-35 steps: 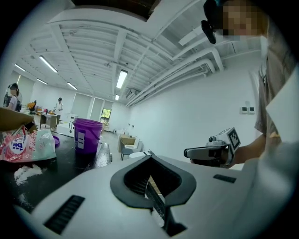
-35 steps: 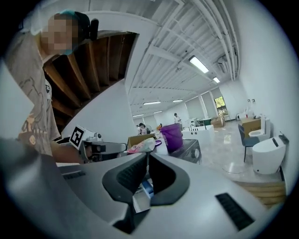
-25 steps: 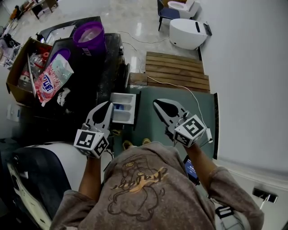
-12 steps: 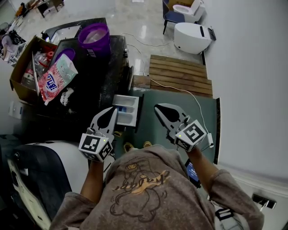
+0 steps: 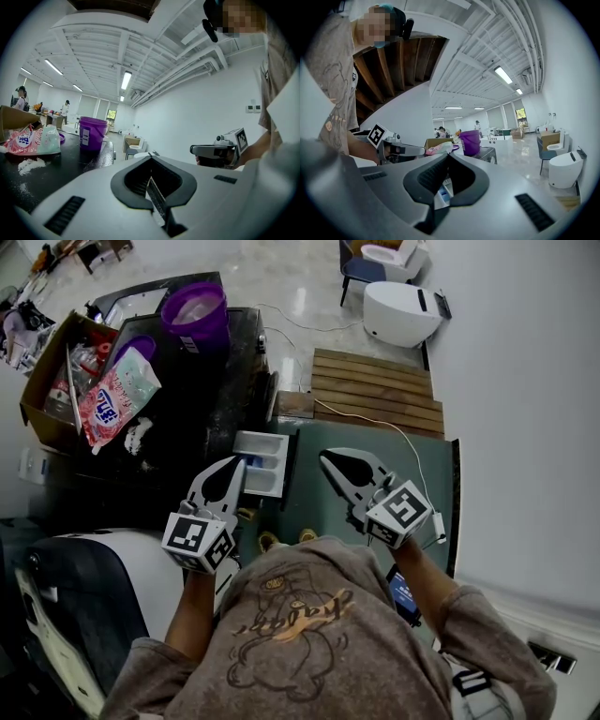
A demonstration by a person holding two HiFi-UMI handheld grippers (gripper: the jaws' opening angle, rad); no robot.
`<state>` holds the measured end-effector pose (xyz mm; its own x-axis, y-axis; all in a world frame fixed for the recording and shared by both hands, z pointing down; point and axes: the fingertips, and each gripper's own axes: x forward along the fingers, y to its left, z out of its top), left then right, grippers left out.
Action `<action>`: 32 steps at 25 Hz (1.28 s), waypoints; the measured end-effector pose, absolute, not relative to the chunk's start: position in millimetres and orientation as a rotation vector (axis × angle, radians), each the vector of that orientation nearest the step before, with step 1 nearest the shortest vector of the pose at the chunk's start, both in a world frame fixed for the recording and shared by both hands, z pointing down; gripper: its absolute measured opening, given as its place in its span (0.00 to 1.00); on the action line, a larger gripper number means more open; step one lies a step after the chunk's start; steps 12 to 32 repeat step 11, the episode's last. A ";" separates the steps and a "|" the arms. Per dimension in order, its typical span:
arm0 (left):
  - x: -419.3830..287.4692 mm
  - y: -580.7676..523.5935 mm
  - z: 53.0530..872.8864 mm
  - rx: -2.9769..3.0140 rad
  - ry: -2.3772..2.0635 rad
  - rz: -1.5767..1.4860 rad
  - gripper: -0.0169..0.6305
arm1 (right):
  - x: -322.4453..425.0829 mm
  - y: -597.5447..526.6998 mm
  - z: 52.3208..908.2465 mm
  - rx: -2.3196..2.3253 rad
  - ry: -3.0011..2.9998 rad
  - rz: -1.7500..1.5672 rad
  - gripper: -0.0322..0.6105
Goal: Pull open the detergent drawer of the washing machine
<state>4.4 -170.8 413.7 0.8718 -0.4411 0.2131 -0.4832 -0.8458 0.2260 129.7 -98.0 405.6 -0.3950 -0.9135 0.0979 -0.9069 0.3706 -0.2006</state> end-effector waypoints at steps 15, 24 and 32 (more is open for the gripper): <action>-1.3 -167.5 413.0 2.755 -0.707 0.218 0.06 | 122.9 -96.7 410.6 -1.669 2.621 -0.338 0.05; -1.3 -167.5 413.0 2.755 -0.707 0.218 0.06 | 122.9 -96.7 410.6 -1.669 2.621 -0.338 0.05; -1.3 -167.5 413.0 2.755 -0.707 0.218 0.06 | 122.9 -96.7 410.6 -1.669 2.621 -0.338 0.05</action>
